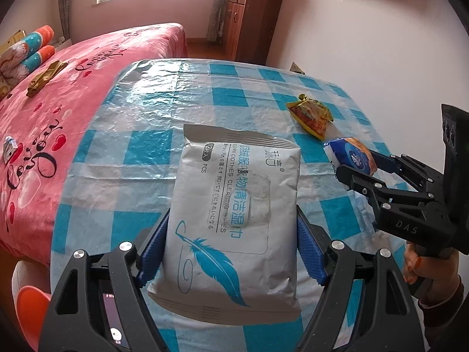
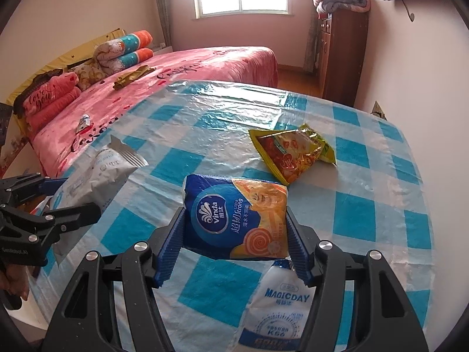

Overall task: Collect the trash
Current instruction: 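Carry the wipe packet and tissue pack toward the orange bucket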

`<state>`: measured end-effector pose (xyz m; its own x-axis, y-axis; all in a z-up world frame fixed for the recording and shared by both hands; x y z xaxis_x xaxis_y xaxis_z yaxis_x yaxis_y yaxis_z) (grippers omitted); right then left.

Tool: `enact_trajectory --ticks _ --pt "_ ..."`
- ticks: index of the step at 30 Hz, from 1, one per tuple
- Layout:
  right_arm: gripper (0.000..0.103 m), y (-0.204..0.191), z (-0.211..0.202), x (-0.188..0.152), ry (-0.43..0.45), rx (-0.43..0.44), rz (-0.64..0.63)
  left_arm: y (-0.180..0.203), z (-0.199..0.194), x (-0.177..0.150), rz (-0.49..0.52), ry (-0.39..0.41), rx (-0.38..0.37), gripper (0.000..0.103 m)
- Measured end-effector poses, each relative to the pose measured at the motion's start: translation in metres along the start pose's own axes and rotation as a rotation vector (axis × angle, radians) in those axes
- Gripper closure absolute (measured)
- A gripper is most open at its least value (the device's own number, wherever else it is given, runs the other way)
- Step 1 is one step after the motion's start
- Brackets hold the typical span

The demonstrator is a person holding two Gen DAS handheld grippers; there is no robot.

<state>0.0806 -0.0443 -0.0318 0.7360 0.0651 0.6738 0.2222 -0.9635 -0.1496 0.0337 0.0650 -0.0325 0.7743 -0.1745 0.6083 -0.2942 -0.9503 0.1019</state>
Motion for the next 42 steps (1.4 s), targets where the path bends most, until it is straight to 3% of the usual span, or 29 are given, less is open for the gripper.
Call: enact_trajectory --ticks 22,42 --pt "0.038 -0.049 -0.04 -0.023 0.015 0.046 -0.047 -0.021 -0.056 -0.027 -0.053 0.059 0.066 0.025" --pt "0.038 -0.111 -0.056 -0.031 0.018 0.096 -0.142 -0.075 -0.114 -0.06 -0.14 0.124 0.161 0.024"
Point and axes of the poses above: each gripper's, at about its wrist camera, not at the fingertips, and z roughly the way its jaws point, y to its right, x to its top, the point moved 10 cm from there along z, roughly the way its jaws point, and after that the axes turned 4 degrees about z, right-handed, at the moved point
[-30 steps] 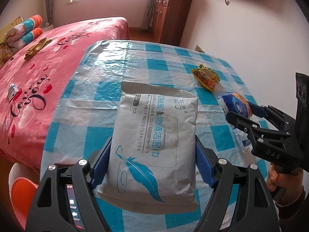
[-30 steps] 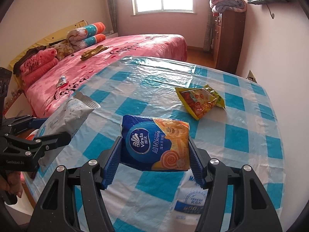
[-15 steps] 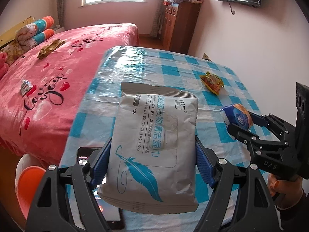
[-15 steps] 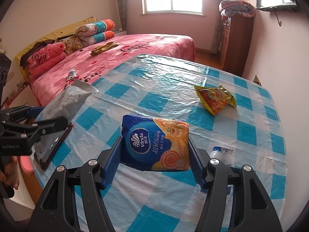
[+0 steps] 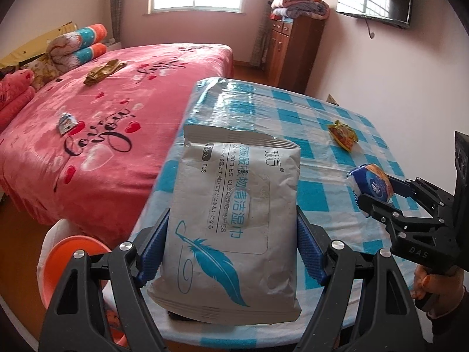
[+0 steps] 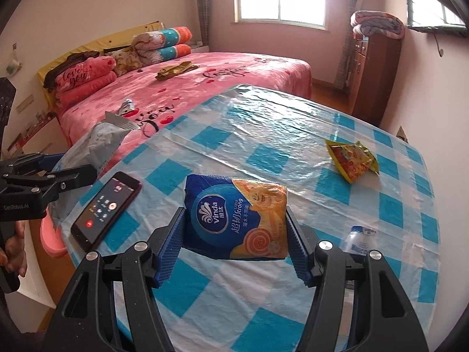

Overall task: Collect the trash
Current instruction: 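Carry the wipe packet and tissue pack toward the orange bucket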

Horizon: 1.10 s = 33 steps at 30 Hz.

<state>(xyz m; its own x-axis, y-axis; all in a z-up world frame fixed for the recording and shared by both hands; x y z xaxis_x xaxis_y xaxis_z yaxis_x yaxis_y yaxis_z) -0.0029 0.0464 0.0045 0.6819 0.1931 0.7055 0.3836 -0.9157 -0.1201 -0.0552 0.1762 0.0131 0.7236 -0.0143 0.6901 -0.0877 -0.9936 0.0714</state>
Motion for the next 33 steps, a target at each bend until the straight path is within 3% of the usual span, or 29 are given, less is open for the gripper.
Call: enact_trajectory --ticks 19,33 --pt "0.038 -0.066 0.005 0.002 -0.009 0.069 -0.117 -0.068 -0.03 -0.03 -0.105 0.012 0.089 0.024" --pt "0.038 -0.149 0.008 0.002 -0.028 0.178 -0.263 -0.139 -0.048 -0.072 -0.217 -0.014 0.191 0.024"
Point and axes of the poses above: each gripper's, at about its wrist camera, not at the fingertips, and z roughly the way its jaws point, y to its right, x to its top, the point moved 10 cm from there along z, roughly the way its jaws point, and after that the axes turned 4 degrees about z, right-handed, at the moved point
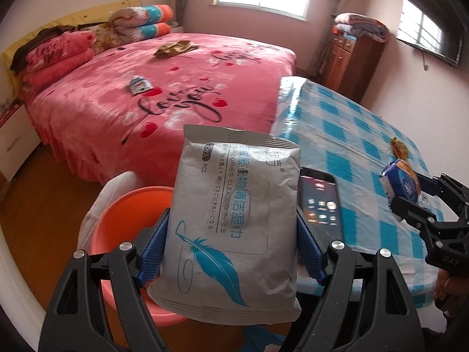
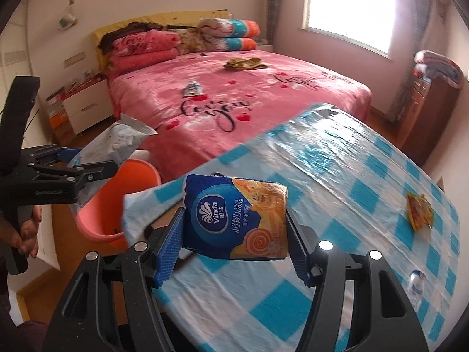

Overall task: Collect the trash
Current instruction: 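Carry the wipe packet and tissue pack toward the orange bucket, then open both tools over the orange bucket to drop the wipes and tissues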

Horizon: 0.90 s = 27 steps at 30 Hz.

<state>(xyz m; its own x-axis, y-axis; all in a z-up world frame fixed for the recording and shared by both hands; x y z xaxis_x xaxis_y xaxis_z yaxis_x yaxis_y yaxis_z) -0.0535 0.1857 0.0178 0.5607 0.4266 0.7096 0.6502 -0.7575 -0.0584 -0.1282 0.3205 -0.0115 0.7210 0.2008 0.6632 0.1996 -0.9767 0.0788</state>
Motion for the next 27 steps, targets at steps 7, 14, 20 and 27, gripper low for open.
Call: enact_trajectory --ticks 7,14,20,27 --pt "0.038 -0.052 0.013 0.01 -0.016 0.078 -0.091 -0.043 -0.001 -0.015 -0.061 -0.017 0.06 0.024" --pt "0.038 -0.112 0.028 0.015 -0.032 0.155 -0.213 -0.078 0.0 -0.03 -0.118 -0.036 0.107 0.024" --pt "0.038 -0.155 0.041 0.011 -0.054 0.202 -0.308 -0.1 0.005 -0.041 -0.153 -0.052 0.125 0.024" --pt "0.038 -0.186 0.059 0.005 -0.084 0.238 -0.375 -0.114 0.013 -0.051 -0.18 -0.073 0.133 0.024"
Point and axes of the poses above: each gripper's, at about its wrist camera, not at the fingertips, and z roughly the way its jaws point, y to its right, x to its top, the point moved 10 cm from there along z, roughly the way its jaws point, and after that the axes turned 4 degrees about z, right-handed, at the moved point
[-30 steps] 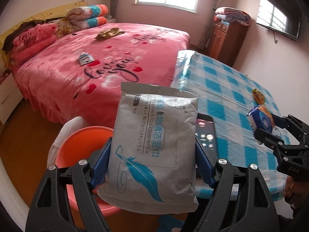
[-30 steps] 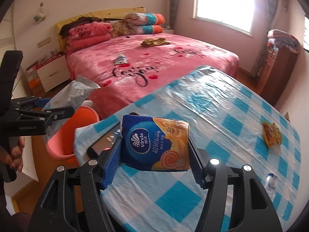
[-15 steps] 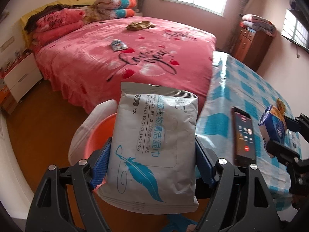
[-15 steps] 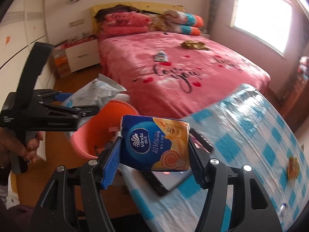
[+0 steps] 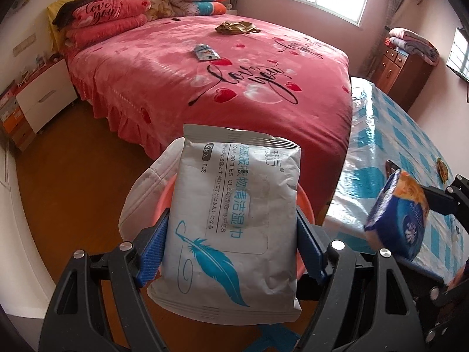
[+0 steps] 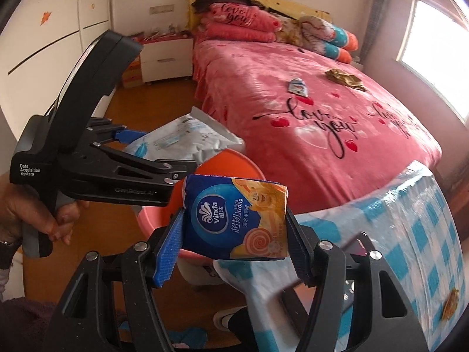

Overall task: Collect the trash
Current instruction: 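Open both tools over the orange bucket to drop the wipes and tissues, then move both open tools back over the table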

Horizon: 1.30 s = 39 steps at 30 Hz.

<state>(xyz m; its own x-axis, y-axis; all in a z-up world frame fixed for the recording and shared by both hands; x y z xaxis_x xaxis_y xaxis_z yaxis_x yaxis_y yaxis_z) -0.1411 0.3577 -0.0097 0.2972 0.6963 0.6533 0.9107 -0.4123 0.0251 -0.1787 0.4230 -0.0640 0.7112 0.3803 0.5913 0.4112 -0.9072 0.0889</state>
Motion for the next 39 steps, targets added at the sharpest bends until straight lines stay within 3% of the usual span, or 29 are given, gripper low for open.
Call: enact_trajectory --ticks 21,24,25,27,39 --pt "0.038 -0.022 0.048 0.001 -0.063 0.078 -0.033 -0.013 0.018 -0.002 -0.033 -0.029 0.004 0.024" --pt "0.028 -0.027 0.057 0.001 -0.071 0.092 -0.031 -0.015 0.024 -0.002 -0.035 -0.041 0.022 0.022" --pt "0.019 -0.026 0.06 0.0 -0.072 0.074 -0.028 -0.017 0.025 -0.002 -0.038 -0.045 0.034 0.021" --pt "0.017 -0.023 0.063 -0.003 -0.081 0.081 -0.008 -0.022 0.027 -0.002 -0.052 -0.05 0.056 0.019" --pt "0.013 0.009 0.012 0.005 0.033 0.077 0.136 -0.029 0.013 0.007 -0.075 0.003 0.081 0.017"
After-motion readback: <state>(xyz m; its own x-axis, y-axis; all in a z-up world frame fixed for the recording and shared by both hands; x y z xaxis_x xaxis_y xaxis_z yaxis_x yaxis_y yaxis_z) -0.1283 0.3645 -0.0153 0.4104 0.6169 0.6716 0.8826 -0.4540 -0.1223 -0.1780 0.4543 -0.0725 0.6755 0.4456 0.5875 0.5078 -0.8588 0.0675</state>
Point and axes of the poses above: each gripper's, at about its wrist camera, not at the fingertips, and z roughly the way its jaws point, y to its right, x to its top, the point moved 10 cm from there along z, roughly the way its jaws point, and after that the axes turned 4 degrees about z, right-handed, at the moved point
